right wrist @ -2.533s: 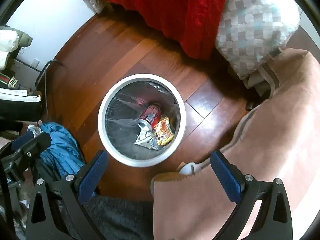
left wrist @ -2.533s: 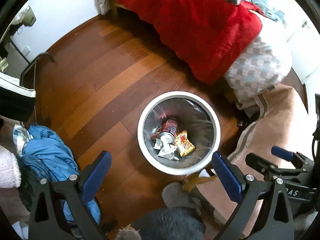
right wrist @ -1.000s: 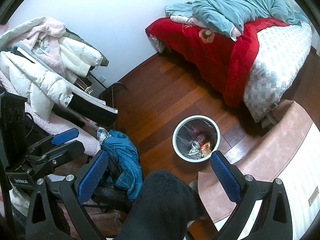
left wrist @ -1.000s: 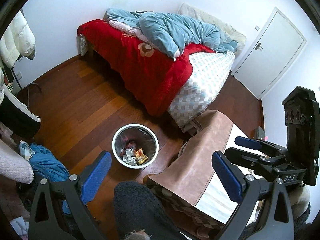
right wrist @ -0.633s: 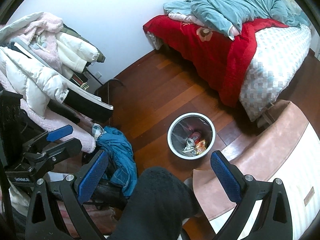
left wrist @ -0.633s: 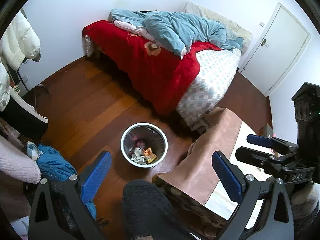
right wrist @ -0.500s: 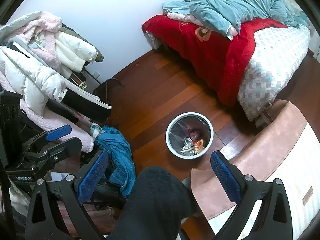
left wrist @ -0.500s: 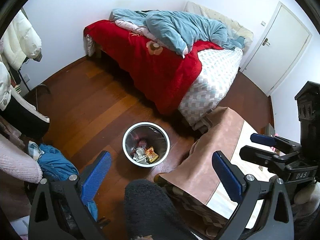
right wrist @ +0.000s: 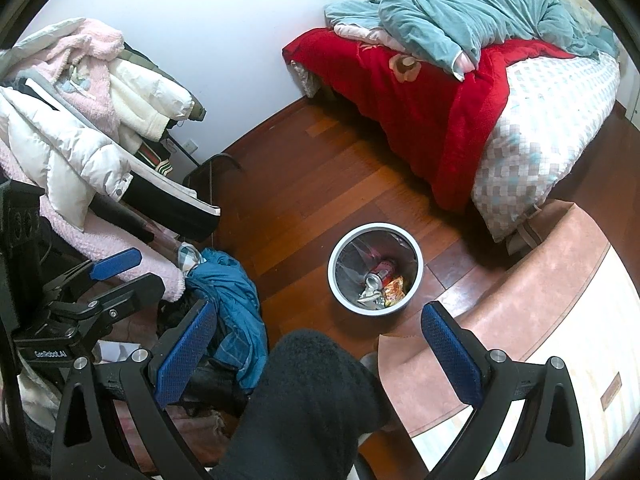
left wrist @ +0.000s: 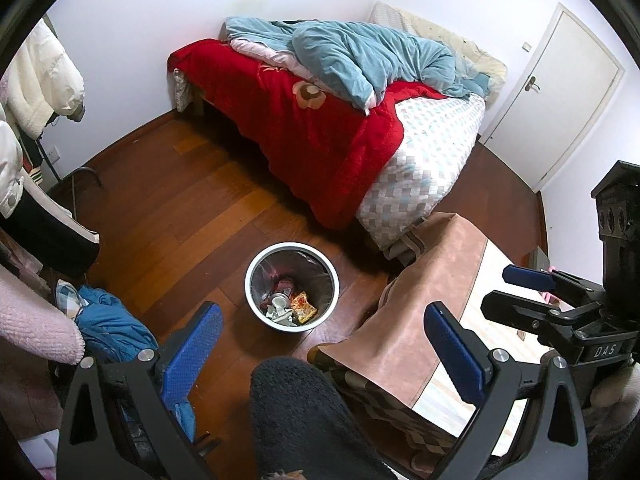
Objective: Collect trash
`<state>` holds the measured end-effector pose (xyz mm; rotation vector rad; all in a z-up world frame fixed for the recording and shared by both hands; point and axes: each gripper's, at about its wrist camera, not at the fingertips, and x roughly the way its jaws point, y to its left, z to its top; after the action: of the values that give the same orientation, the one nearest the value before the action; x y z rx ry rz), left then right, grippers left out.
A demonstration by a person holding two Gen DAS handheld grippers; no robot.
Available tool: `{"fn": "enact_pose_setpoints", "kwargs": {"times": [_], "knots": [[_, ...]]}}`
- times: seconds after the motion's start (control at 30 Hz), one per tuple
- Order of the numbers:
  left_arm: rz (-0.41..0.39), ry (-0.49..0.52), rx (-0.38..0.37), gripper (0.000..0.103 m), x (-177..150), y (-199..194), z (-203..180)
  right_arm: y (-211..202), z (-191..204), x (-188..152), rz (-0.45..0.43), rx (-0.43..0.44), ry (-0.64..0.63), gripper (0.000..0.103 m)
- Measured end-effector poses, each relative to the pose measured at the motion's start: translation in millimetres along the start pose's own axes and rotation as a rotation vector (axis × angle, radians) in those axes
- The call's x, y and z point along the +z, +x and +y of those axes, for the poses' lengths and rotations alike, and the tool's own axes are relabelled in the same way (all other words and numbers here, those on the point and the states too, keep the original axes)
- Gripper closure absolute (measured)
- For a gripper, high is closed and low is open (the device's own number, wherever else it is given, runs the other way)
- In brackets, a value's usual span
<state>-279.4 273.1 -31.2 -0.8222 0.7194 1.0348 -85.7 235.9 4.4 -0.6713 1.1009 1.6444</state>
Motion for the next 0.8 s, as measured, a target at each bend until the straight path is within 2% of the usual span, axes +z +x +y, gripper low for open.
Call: {"fn": "enact_pose_setpoints", "kwargs": {"times": [0.8], "knots": [[-0.001,-0.002,0.003,0.000,-4,-1,-6,-2,10,-11,0.013,0.010,-0.030,0.000]]}}
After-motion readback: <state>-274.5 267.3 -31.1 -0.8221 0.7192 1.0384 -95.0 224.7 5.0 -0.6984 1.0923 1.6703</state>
